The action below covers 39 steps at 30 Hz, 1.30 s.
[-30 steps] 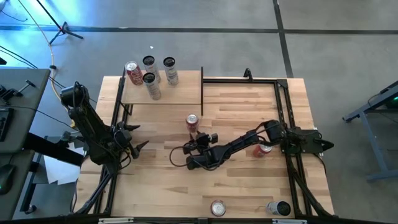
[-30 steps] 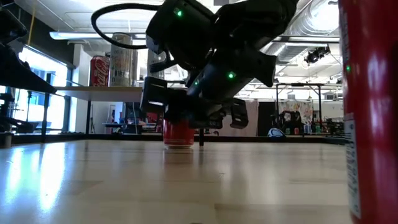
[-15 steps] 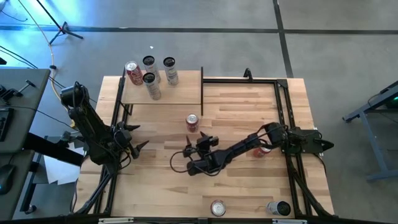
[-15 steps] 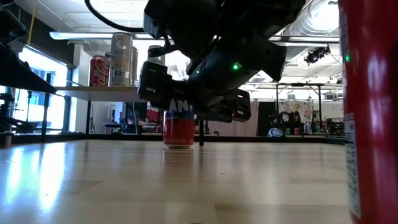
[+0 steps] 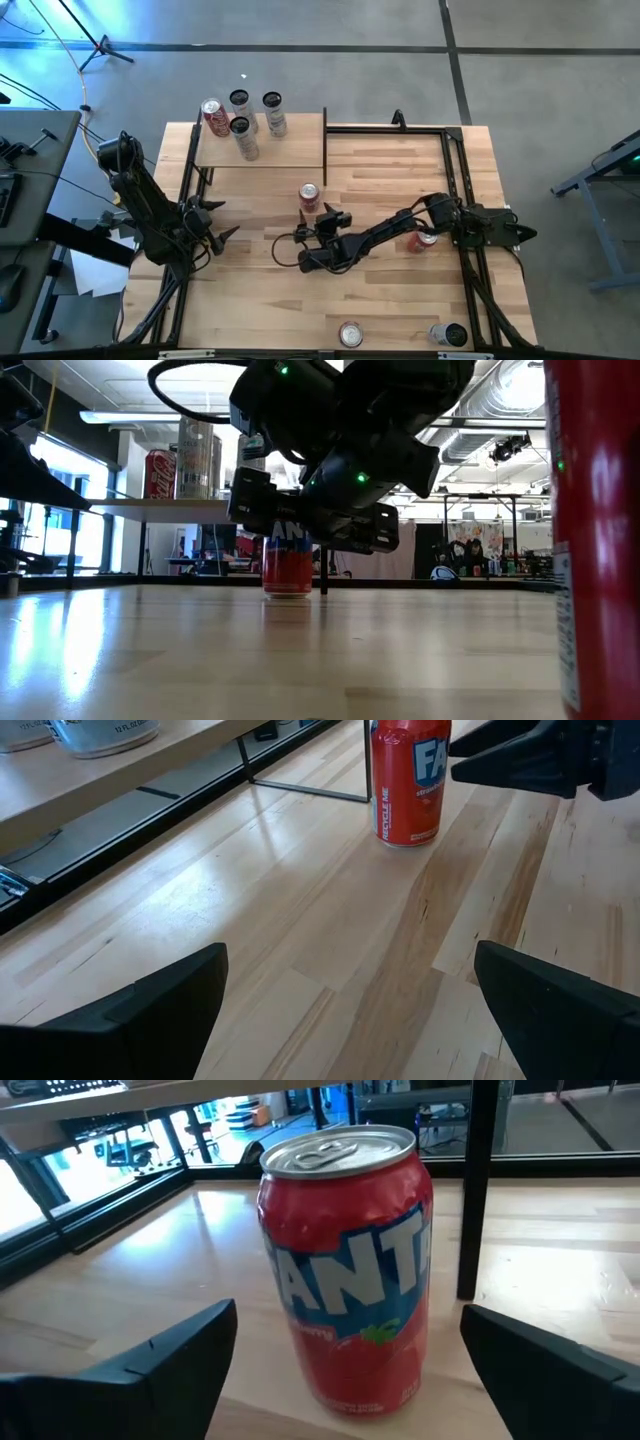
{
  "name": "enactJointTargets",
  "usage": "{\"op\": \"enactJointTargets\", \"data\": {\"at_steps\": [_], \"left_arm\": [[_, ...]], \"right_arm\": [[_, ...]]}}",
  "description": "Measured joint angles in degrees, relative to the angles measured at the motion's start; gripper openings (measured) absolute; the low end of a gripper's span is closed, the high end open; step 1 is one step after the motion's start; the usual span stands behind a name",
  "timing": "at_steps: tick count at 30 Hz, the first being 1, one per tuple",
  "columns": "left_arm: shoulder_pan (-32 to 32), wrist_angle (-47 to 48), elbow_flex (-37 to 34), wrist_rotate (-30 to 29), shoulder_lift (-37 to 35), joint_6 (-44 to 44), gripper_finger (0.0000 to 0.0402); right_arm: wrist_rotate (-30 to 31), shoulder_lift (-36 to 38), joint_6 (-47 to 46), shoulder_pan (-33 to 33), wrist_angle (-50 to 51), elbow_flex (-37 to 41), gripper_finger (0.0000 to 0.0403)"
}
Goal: Place canned beverage on shelf
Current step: Put the top orange soda can on the shelf
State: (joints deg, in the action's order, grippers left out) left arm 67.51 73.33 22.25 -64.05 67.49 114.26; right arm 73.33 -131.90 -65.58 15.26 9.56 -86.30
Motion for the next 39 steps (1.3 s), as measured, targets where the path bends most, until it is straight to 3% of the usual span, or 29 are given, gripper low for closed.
{"op": "enactJointTargets", "data": {"at_steps": [25, 39], "left_arm": [[0.0, 0.0, 0.0, 0.0, 0.0, 0.0, 0.04], [0.0, 0.0, 0.0, 0.0, 0.0, 0.0, 0.04]], "right_arm": [[-3.4, -0.9, -0.8, -5.0, -2.1, 0.0, 0.0378], [-6.8, -0.9, 7.6, -7.8, -4.1, 0.0, 0.0378]]}}
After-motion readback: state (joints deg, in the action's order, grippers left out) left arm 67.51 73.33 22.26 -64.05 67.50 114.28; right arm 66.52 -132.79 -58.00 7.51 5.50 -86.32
